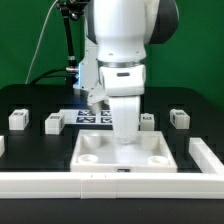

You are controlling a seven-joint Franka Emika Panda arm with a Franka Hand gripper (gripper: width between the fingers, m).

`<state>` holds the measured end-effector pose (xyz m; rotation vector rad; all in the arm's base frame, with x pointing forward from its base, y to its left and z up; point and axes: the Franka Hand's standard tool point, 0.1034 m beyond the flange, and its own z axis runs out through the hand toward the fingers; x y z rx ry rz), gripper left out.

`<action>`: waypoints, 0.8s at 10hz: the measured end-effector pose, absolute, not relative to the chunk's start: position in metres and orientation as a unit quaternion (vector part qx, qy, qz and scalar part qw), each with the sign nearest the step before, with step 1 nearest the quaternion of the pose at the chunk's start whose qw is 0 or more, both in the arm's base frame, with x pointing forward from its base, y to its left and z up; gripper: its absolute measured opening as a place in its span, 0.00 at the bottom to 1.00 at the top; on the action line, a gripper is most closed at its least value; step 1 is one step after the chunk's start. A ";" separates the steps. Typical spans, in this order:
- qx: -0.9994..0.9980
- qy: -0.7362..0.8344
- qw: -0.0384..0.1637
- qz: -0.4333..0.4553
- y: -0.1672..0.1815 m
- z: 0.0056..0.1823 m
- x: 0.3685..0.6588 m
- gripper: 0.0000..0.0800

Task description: Assemble one leg

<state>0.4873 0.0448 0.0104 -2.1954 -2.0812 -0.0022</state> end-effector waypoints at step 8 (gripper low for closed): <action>-0.716 -0.695 0.059 -0.009 0.079 0.009 0.499 0.38</action>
Offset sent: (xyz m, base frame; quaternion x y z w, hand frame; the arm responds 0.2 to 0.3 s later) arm 0.0121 0.0259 -0.0006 0.0014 -0.0113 -0.0068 0.9999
